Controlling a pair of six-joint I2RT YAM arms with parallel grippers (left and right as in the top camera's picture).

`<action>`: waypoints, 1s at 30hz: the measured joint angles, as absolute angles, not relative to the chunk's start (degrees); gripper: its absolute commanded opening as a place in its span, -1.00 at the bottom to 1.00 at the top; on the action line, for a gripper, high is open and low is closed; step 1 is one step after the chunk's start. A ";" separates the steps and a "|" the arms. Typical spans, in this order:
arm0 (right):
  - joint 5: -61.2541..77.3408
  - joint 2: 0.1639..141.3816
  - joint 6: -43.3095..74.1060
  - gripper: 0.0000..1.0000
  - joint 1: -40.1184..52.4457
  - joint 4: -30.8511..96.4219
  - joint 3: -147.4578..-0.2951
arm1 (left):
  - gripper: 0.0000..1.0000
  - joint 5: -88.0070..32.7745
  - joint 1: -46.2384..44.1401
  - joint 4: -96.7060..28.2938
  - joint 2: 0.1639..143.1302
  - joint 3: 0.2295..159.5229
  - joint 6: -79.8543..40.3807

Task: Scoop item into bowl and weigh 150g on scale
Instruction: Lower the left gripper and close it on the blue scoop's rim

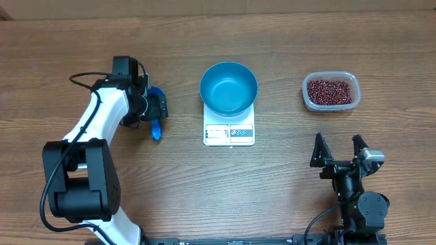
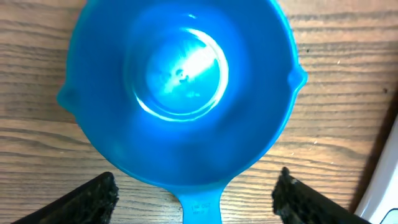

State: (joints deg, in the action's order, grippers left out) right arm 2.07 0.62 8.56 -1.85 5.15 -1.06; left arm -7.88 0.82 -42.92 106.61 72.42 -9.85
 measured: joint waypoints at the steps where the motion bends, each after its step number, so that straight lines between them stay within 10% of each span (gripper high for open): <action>1: 2.07 0.62 8.56 1.00 -1.85 5.13 -1.06 | 0.49 -7.88 0.82 -42.92 106.54 72.49 -10.35; 9: 2.07 0.62 8.56 1.00 -1.85 5.17 -1.06 | 0.08 -7.27 -0.56 -42.57 106.52 72.47 -11.92; 30: 2.07 0.62 8.54 1.00 -1.85 5.15 -1.06 | -0.18 -0.75 -2.66 -44.77 106.52 72.25 -18.11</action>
